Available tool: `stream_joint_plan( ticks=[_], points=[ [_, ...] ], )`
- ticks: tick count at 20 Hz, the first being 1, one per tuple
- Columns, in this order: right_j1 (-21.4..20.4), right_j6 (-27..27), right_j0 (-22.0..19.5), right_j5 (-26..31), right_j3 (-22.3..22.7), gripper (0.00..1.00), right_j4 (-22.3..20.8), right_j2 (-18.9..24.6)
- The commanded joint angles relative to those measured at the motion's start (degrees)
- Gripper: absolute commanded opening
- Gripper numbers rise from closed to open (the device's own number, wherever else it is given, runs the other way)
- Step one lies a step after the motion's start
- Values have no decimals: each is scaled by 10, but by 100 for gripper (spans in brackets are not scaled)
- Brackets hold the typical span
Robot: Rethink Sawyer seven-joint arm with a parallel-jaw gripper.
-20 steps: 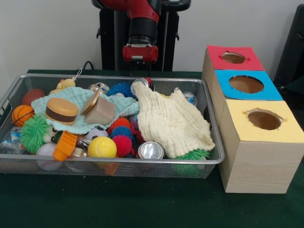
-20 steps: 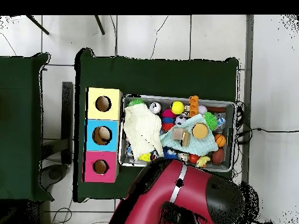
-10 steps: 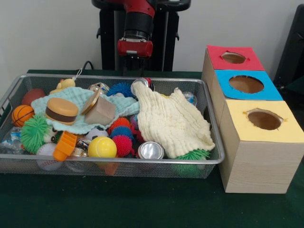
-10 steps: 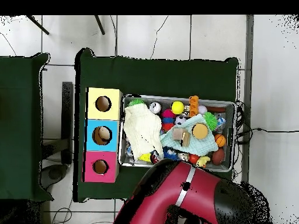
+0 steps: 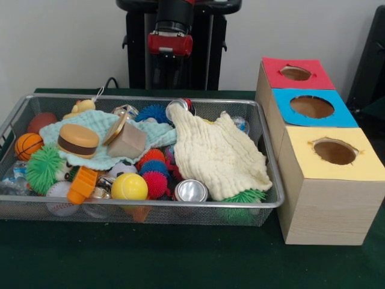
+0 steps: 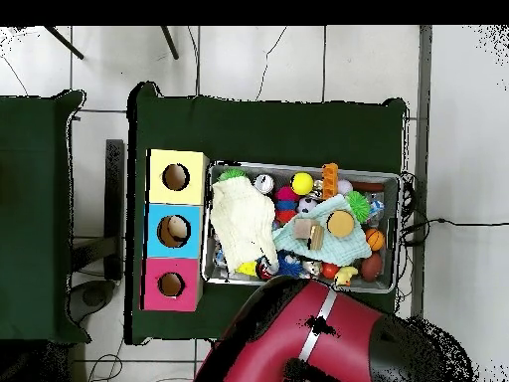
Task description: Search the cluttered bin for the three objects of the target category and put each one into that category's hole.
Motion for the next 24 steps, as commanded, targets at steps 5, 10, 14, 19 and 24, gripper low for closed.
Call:
stream_joint_plan(
  ticks=[5, 10, 14, 19, 24],
  points=[
    [114, 80, 38, 257, 209, 100, -92, -74],
    [129, 106, 53, 232, 197, 100, -96, -66],
    [135, 95, 45, 228, 195, 100, -87, -60],
    [158, 96, 39, 201, 193, 100, -85, -63],
    [175, 81, 22, 183, 191, 100, -90, -72]
  ],
)
